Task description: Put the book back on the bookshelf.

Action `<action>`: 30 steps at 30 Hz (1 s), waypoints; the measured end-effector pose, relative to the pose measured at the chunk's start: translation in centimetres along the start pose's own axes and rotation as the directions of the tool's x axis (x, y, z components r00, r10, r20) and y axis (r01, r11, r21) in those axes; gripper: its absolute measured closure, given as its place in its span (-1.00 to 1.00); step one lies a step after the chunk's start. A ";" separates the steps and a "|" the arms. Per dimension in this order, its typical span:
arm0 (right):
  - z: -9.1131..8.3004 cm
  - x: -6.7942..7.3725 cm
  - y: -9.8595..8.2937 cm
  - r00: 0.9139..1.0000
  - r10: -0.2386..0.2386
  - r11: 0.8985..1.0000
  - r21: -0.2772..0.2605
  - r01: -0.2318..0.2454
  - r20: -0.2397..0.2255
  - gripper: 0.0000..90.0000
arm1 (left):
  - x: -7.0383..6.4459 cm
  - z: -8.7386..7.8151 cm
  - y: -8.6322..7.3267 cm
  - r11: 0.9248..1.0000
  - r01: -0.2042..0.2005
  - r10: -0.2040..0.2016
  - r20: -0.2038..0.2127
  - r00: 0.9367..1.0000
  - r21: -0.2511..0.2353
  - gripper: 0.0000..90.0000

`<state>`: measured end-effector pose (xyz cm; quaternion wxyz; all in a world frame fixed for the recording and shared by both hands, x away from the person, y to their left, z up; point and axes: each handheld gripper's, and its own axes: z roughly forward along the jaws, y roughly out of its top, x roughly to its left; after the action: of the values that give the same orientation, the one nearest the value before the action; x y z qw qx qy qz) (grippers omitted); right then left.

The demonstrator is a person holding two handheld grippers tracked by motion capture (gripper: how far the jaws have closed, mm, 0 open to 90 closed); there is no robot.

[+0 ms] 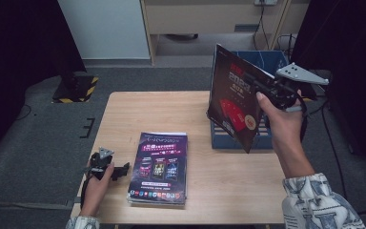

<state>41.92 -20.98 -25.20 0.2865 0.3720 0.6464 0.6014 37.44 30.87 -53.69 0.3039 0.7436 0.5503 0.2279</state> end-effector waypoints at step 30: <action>1.0 -1.9 -0.6 0.990 0.038 0.999 0.025 -0.042 0.136 0.93 | 0.0 0.0 0.0 1.000 -0.006 0.006 0.000 1.000 0.001 -0.99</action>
<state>43.70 -22.02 -26.00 0.3122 0.4289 0.6262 0.5714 37.42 30.84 -53.68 0.3028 0.7454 0.5483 0.2282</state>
